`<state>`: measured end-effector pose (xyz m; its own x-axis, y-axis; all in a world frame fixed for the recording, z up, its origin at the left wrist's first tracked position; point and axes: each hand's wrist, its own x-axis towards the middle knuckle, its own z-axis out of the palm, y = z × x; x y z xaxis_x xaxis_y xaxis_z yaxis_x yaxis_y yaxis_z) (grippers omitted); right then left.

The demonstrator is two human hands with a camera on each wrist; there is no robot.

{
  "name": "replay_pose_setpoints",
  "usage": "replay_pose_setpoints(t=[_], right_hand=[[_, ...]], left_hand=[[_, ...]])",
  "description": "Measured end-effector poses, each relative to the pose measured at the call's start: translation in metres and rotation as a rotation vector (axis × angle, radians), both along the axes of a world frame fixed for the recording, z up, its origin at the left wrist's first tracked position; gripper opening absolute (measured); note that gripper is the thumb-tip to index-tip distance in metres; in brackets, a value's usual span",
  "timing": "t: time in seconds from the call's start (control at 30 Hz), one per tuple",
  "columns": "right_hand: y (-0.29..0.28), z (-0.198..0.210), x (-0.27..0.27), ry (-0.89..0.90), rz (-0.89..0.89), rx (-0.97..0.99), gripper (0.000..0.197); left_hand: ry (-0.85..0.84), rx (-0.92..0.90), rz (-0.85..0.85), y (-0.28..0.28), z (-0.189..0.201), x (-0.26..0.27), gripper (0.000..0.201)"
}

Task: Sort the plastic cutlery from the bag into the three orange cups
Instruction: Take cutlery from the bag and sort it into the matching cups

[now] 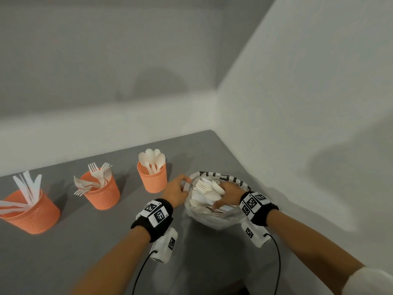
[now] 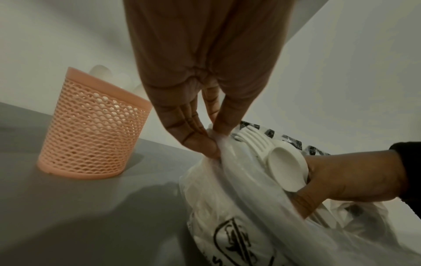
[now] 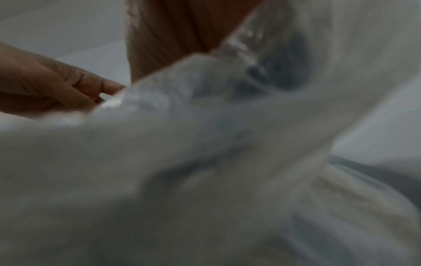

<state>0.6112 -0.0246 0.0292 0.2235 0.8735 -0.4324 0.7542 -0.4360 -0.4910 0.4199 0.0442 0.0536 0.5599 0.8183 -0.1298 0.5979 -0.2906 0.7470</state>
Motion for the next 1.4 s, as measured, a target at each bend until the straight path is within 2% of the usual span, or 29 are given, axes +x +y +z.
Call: replay_pose_setpoints(t=[0.17, 0.3, 0.4, 0.67, 0.87, 0.97, 1.1, 1.2, 1.3, 1.4], right_hand=[[0.002, 0.003, 0.005, 0.008, 0.001, -0.007, 0.064], [0.001, 0.008, 0.011, 0.035, -0.032, -0.008, 0.072], [0.0, 0.012, 0.014, 0.032, -0.02, 0.009, 0.068], [-0.006, 0.018, 0.01, 0.112, 0.013, 0.123, 0.057], [-0.011, 0.031, -0.005, 0.065, 0.033, 0.283, 0.053], [-0.011, 0.045, -0.019, 0.137, 0.017, 0.327, 0.03], [-0.004, 0.067, -0.043, 0.377, -0.094, 0.416, 0.005], [0.003, 0.077, -0.072, 0.625, -0.277, 0.527, 0.02], [0.011, 0.082, -0.113, 0.774, -0.437, 0.64, 0.02], [0.024, 0.08, -0.157, 0.876, -0.558, 0.709, 0.019]], left_hand=[[-0.026, -0.033, 0.007, 0.002, 0.002, 0.004, 0.027], [-0.029, -0.04, 0.019, 0.004, 0.003, 0.006, 0.027], [-0.028, -0.04, 0.021, 0.003, 0.002, 0.007, 0.027], [-0.043, -0.061, 0.028, 0.0, 0.001, 0.008, 0.027], [-0.067, -0.101, 0.029, -0.004, -0.002, 0.002, 0.026], [-0.102, -0.127, 0.029, -0.005, -0.004, -0.004, 0.02], [-0.211, -0.123, 0.083, -0.003, -0.001, -0.021, 0.009], [-0.373, -0.376, 0.17, -0.004, 0.01, -0.04, 0.014], [-0.505, -0.727, 0.278, -0.009, 0.021, -0.068, 0.025], [-0.546, -0.991, 0.331, -0.01, 0.019, -0.103, 0.047]])
